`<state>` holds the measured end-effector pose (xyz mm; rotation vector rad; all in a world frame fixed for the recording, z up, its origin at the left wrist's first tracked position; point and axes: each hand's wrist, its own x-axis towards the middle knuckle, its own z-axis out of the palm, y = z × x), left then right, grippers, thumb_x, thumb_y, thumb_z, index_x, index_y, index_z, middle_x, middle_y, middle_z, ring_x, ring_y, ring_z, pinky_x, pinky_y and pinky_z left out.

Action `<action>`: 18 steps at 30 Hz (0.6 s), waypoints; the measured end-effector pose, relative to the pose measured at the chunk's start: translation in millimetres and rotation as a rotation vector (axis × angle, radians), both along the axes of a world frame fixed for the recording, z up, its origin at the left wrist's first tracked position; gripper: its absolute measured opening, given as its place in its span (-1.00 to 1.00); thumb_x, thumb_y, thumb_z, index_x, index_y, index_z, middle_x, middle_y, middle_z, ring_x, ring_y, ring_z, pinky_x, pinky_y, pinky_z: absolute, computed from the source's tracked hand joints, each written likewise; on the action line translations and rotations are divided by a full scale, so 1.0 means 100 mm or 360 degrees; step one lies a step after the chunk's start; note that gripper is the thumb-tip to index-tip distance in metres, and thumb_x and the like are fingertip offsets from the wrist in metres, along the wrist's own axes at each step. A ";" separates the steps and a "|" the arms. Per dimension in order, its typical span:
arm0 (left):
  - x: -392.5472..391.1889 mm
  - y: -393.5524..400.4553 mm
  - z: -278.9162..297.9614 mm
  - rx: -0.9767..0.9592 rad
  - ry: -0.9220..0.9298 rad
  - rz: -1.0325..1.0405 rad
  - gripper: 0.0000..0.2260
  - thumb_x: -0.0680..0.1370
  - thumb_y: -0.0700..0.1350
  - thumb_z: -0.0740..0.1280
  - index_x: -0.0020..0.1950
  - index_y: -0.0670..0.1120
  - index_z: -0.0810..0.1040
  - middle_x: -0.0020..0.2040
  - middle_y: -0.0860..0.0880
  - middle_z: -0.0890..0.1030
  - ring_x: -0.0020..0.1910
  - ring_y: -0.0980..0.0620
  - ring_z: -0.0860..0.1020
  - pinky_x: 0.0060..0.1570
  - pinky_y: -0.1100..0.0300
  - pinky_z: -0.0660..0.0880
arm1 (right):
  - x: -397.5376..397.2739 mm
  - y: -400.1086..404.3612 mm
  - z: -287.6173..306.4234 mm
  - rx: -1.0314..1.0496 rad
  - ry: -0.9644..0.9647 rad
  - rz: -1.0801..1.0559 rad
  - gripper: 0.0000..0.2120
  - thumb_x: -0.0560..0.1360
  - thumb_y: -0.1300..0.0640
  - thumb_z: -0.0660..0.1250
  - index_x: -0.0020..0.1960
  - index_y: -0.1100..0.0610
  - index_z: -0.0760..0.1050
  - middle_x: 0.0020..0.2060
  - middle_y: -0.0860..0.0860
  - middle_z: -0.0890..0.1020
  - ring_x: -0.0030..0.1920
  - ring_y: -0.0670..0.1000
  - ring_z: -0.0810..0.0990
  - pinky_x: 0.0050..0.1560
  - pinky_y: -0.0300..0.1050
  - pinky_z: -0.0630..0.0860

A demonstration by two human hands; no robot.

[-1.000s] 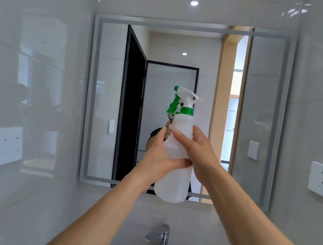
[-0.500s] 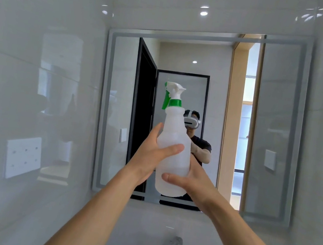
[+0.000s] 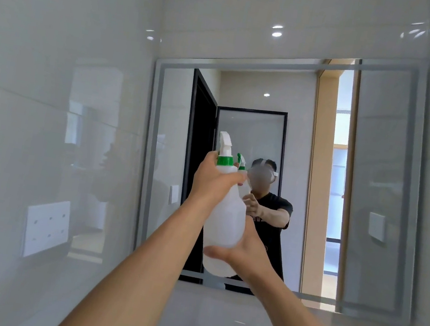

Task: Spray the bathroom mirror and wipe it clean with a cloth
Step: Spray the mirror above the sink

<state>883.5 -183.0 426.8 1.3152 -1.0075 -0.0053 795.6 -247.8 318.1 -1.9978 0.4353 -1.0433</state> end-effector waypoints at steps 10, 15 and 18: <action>0.15 0.02 0.26 -0.0127 0.0005 0.0290 -0.60 0.21 0.00 0.48 -0.01 0.02 0.48 -0.07 -0.08 0.65 -0.12 -0.14 0.68 -0.06 -0.17 0.64 | 0.20 0.06 0.34 -0.0092 0.0005 -0.0001 -0.23 0.20 0.01 0.63 0.27 -0.03 0.26 0.10 -0.09 0.52 0.10 -0.05 0.52 0.07 0.00 0.56; 0.16 0.07 0.26 -0.0140 0.0021 0.0328 -0.55 0.18 -0.01 0.46 0.04 -0.01 0.49 -0.06 -0.08 0.64 -0.11 -0.14 0.68 -0.05 -0.16 0.64 | 0.25 0.07 0.36 -0.0095 0.0024 0.0030 -0.23 0.21 0.04 0.62 0.27 -0.03 0.27 0.09 -0.08 0.52 0.06 -0.08 0.51 -0.04 -0.09 0.53; 0.19 0.08 0.27 -0.0156 0.0050 0.0338 -0.54 0.16 -0.03 0.45 0.03 -0.04 0.50 -0.06 -0.09 0.64 -0.11 -0.15 0.68 -0.05 -0.18 0.63 | 0.25 0.09 0.37 -0.0100 0.0028 0.0062 -0.25 0.23 0.07 0.62 0.27 -0.02 0.27 0.08 -0.08 0.52 0.04 -0.14 0.49 -0.13 -0.18 0.47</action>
